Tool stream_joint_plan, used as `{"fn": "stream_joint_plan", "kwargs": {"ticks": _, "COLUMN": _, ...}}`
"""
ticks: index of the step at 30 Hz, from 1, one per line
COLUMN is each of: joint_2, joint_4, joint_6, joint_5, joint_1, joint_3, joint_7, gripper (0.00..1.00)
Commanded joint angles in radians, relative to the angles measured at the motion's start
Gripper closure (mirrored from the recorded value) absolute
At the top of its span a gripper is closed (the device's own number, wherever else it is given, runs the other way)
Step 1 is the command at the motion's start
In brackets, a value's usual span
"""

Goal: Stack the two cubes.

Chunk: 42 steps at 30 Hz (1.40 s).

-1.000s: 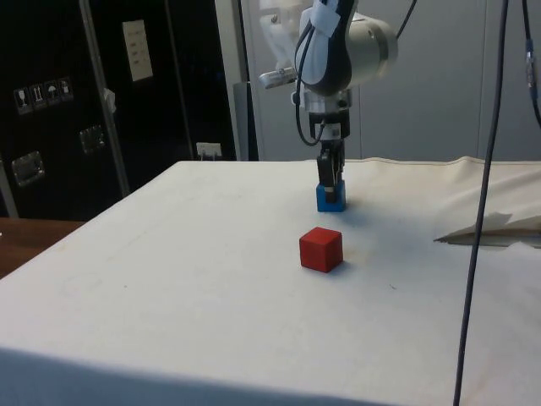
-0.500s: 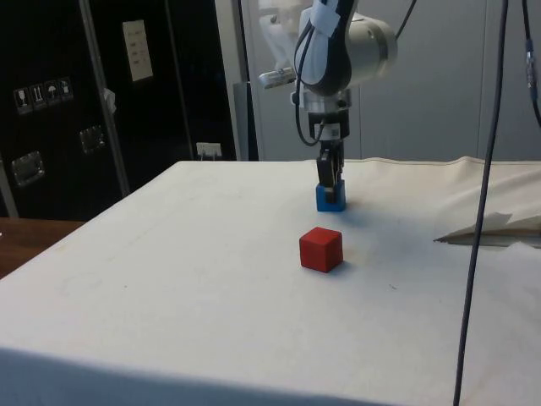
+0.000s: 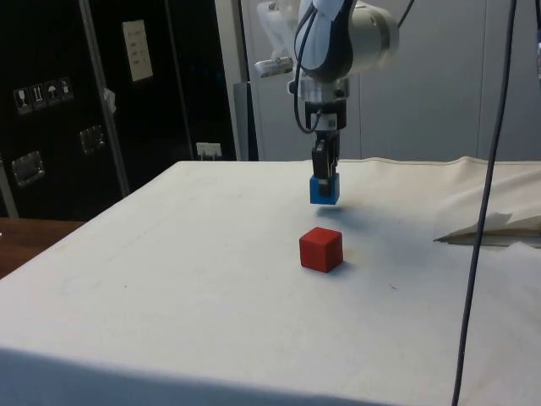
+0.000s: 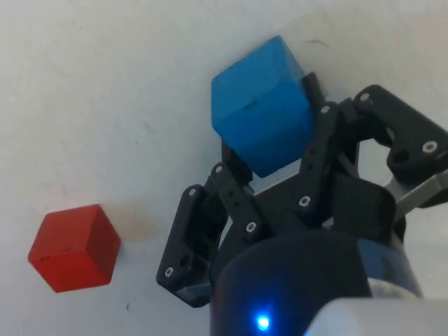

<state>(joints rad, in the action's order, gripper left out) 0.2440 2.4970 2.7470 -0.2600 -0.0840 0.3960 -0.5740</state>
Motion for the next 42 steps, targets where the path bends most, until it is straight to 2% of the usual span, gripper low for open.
{"fn": "stream_joint_plan", "kwargs": {"ticks": 1, "joint_2": -0.006, "joint_4": 0.005, "joint_6": -0.001, "joint_5": 0.013, "joint_1": -0.009, "joint_3": 0.007, "joint_7": 0.016, "gripper": 1.00}}
{"fn": "stream_joint_plan", "kwargs": {"ticks": 6, "joint_2": -0.033, "joint_4": 0.017, "joint_6": -0.002, "joint_5": 0.015, "joint_1": -0.012, "joint_3": 0.002, "joint_7": 0.023, "gripper": 1.00}}
{"fn": "stream_joint_plan", "kwargs": {"ticks": 7, "joint_2": -0.031, "joint_4": 0.013, "joint_6": -0.001, "joint_5": 0.000, "joint_1": -0.005, "joint_3": -0.006, "joint_7": 0.008, "gripper": 1.00}}
{"fn": "stream_joint_plan", "kwargs": {"ticks": 8, "joint_2": -0.038, "joint_4": 0.018, "joint_6": -0.003, "joint_5": 0.015, "joint_1": -0.012, "joint_3": 0.002, "joint_7": 0.024, "gripper": 1.00}}
{"fn": "stream_joint_plan", "kwargs": {"ticks": 13, "joint_2": -0.062, "joint_4": 0.023, "joint_6": -0.011, "joint_5": 0.020, "joint_1": -0.014, "joint_3": 0.003, "joint_7": 0.029, "gripper": 1.00}}
{"fn": "stream_joint_plan", "kwargs": {"ticks": 14, "joint_2": -0.064, "joint_4": 0.022, "joint_6": -0.011, "joint_5": 0.001, "joint_1": -0.008, "joint_3": -0.007, "joint_7": 0.011, "gripper": 1.00}}
{"fn": "stream_joint_plan", "kwargs": {"ticks": 15, "joint_2": -0.066, "joint_4": 0.023, "joint_6": -0.014, "joint_5": 0.022, "joint_1": -0.014, "joint_3": 0.003, "joint_7": 0.030, "gripper": 1.00}}
{"fn": "stream_joint_plan", "kwargs": {"ticks": 21, "joint_2": -0.092, "joint_4": 0.021, "joint_6": -0.032, "joint_5": 0.028, "joint_1": -0.012, "joint_3": 0.006, "joint_7": 0.039, "gripper": 1.00}}
{"fn": "stream_joint_plan", "kwargs": {"ticks": 22, "joint_2": -0.093, "joint_4": 0.021, "joint_6": -0.027, "joint_5": 0.002, "joint_1": -0.008, "joint_3": -0.005, "joint_7": 0.017, "gripper": 1.00}}
{"fn": "stream_joint_plan", "kwargs": {"ticks": 23, "joint_2": -0.095, "joint_4": 0.020, "joint_6": -0.035, "joint_5": 0.030, "joint_1": -0.012, "joint_3": 0.007, "joint_7": 0.041, "gripper": 1.00}}
{"fn": "stream_joint_plan", "kwargs": {"ticks": 29, "joint_2": -0.112, "joint_4": 0.017, "joint_6": -0.050, "joint_5": 0.050, "joint_1": -0.011, "joint_3": 0.011, "joint_7": 0.059, "gripper": 1.00}}
{"fn": "stream_joint_plan", "kwargs": {"ticks": 30, "joint_2": -0.118, "joint_4": 0.019, "joint_6": -0.045, "joint_5": 0.017, "joint_1": -0.007, "joint_3": 0.000, "joint_7": 0.033, "gripper": 1.00}}
{"fn": "stream_joint_plan", "kwargs": {"ticks": 31, "joint_2": -0.114, "joint_4": 0.016, "joint_6": -0.052, "joint_5": 0.053, "joint_1": -0.011, "joint_3": 0.012, "joint_7": 0.061, "gripper": 1.00}}
{"fn": "stream_joint_plan", "kwargs": {"ticks": 38, "joint_2": -0.138, "joint_4": 0.014, "joint_6": -0.080, "joint_5": 0.088, "joint_1": -0.011, "joint_3": 0.010, "joint_7": 0.091, "gripper": 1.00}}
{"fn": "stream_joint_plan", "kwargs": {"ticks": 39, "joint_2": -0.144, "joint_4": 0.017, "joint_6": -0.075, "joint_5": 0.059, "joint_1": -0.007, "joint_3": 0.002, "joint_7": 0.066, "gripper": 1.00}}
{"fn": "stream_joint_plan", "kwargs": {"ticks": 40, "joint_2": -0.141, "joint_4": 0.014, "joint_6": -0.084, "joint_5": 0.092, "joint_1": -0.011, "joint_3": 0.009, "joint_7": 0.094, "gripper": 1.00}}
{"fn": "stream_joint_plan", "kwargs": {"ticks": 42, "joint_2": -0.147, "joint_4": 0.014, "joint_6": -0.091, "joint_5": 0.100, "joint_1": -0.011, "joint_3": 0.008, "joint_7": 0.103, "gripper": 1.00}}
